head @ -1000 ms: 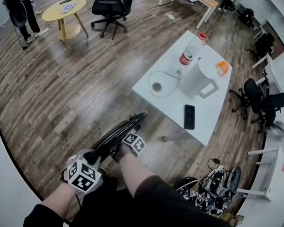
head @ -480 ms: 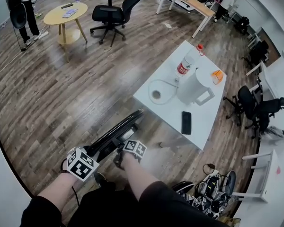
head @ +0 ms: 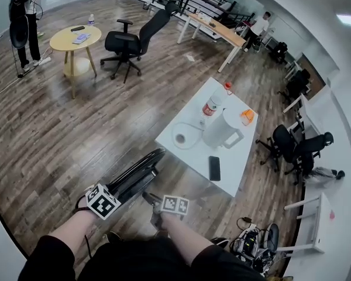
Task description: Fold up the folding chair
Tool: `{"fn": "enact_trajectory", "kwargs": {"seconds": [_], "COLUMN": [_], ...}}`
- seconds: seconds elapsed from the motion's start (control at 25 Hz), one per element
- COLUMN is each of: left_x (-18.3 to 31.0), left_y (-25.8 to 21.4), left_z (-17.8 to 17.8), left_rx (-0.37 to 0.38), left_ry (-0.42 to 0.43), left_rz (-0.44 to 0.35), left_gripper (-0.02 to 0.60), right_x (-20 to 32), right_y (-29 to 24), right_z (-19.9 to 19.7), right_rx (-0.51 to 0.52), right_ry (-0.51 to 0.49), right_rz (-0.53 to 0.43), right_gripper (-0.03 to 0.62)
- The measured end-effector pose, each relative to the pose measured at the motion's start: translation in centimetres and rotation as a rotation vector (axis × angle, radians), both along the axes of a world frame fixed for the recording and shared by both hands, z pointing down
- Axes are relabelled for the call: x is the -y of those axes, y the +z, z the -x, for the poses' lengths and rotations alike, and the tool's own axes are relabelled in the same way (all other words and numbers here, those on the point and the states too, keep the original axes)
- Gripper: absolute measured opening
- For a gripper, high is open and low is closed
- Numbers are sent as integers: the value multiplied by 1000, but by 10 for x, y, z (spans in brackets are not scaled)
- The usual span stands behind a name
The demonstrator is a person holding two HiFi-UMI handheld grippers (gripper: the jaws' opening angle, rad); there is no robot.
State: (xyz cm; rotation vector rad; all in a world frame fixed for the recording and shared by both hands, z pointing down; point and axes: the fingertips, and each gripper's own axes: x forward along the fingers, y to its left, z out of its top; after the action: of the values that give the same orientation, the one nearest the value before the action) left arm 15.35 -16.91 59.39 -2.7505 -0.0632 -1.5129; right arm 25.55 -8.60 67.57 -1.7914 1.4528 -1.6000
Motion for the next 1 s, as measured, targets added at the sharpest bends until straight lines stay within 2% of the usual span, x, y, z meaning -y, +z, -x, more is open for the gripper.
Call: {"fn": "enact_trajectory", "kwargs": {"seconds": [0.32, 0.52, 0.68, 0.8, 1.0], "left_x": [4, 15, 24, 31, 32], "left_y": [2, 1, 1, 1, 3], "left_z": [-4, -6, -4, 0, 6], "left_rx": [-12, -15, -15, -14, -1], "left_ry": [24, 9, 13, 10, 8], "left_rz": [-10, -4, 5, 11, 45], "left_gripper": [74, 72, 74, 74, 74], "right_x": [-14, -7, 15, 38, 64], "right_y": [-50, -70, -95, -122, -148], "right_z": [-12, -28, -38, -40, -52], "right_rx": [-112, -183, -262, -343, -588], "right_ry": [-23, -103, -218, -348, -614], "right_rz": [-83, -108, -154, -219, -300], "right_gripper": [202, 204, 202, 202, 204]}}
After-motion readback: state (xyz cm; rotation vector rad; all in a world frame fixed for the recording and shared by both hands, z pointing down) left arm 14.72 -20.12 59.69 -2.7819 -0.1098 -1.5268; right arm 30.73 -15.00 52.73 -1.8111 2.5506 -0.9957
